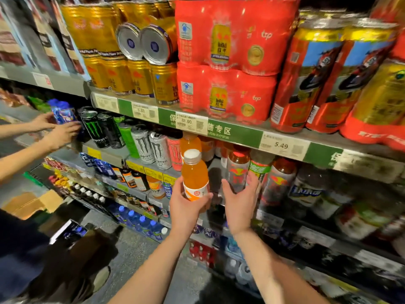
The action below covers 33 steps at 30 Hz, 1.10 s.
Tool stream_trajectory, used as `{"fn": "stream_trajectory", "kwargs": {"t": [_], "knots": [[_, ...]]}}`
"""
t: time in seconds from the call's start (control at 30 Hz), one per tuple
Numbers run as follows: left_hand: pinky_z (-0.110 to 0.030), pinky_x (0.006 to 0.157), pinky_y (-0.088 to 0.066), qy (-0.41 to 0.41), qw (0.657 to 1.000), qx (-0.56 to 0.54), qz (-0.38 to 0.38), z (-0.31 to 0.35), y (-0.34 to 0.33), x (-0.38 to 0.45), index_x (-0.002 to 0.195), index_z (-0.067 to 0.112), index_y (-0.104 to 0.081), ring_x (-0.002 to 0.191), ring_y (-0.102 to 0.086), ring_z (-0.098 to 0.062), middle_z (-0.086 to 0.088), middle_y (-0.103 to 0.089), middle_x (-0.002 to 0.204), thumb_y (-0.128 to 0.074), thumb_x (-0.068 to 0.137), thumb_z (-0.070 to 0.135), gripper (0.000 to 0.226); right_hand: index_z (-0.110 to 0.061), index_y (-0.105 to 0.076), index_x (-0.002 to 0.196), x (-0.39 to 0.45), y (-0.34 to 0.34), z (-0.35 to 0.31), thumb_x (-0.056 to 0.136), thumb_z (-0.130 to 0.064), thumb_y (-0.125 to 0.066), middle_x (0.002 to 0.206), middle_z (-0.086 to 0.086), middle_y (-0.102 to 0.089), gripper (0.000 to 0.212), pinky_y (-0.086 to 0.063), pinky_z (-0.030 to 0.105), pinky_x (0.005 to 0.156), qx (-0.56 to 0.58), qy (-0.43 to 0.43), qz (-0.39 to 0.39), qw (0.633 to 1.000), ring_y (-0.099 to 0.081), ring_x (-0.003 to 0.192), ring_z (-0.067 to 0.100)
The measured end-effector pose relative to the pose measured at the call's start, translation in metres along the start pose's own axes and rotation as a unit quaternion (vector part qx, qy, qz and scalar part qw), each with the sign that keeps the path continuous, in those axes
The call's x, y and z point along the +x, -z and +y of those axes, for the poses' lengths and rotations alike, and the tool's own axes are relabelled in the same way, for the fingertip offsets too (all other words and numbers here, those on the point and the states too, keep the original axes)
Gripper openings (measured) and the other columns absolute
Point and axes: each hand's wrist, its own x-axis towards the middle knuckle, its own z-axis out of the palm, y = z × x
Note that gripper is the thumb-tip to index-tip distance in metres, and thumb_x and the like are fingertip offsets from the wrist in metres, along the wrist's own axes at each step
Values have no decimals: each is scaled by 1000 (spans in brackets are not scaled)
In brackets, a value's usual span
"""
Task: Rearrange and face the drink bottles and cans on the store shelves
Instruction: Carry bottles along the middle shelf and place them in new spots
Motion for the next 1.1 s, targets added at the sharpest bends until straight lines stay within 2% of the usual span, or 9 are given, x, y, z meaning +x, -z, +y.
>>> {"fn": "stream_trajectory", "kwargs": {"t": [0.1,0.27,0.43,0.53,0.67,0.73,0.83,0.93,1.1], "knots": [[-46,91,-58,4,1000,4,-10,-1,3,17,130,25,-54,102,-70,-15,7,-71,115,-96,55,38,87,-22,-45,131,3,-18,-1,78,-24,-83,128,-1,-52,66,-38,24,102,30,-18,46,998,-52,120,16],[-46,91,-58,21,998,-35,-55,-8,9,41,129,20,-55,99,-72,-16,1,-73,113,-97,59,20,82,0,-49,137,4,-40,-9,71,-34,-88,136,23,-52,84,-36,39,106,-85,-61,142,984,-46,127,35],[-38,77,-59,32,988,-77,-131,-4,17,56,124,11,-57,82,-68,-17,-1,-72,97,-86,69,10,62,-7,-48,139,5,-51,-12,76,-39,-82,134,19,-55,78,-43,39,99,-118,-58,156,979,-51,123,33],[-26,77,-58,13,982,-71,-176,-6,22,60,127,21,-58,90,-71,-8,8,-73,102,-90,69,11,67,-19,-46,137,4,-55,-22,77,-36,-80,128,10,-64,70,-47,32,82,-116,-92,156,977,-63,112,30],[-24,75,-55,-27,984,-31,-173,2,23,62,124,35,-57,92,-69,4,21,-72,104,-90,52,45,80,-22,-47,128,2,-49,-30,71,-33,-85,114,3,-68,70,-44,31,76,-77,-131,171,974,-65,103,25],[-20,73,-53,-32,983,-37,-175,6,19,64,121,36,-57,91,-68,5,20,-71,103,-87,50,46,78,-22,-47,126,-4,-42,-34,71,-27,-87,105,-4,-64,67,-40,27,75,-48,-121,186,974,-63,98,19],[-31,79,-56,-41,985,-41,-163,8,11,64,117,45,-54,98,-68,-6,11,-69,111,-87,50,51,74,-17,-44,141,-16,-29,-35,70,-24,-89,108,-6,-66,85,-44,22,75,-10,-96,196,976,-63,96,12],[-37,78,-56,-71,985,-37,-151,15,3,59,105,54,-56,94,-68,-4,13,-70,107,-85,55,55,57,-15,-49,138,-24,-14,-37,69,-22,-91,111,-6,-67,81,-40,2,76,20,-77,193,978,-63,102,9],[-39,72,-52,-119,986,-22,-116,15,-24,64,100,28,-66,89,-67,-19,3,-71,98,-87,76,33,33,-17,-52,131,-32,14,-36,65,-41,-90,108,-3,-68,80,-49,29,88,17,-56,146,988,-65,100,14]]}}
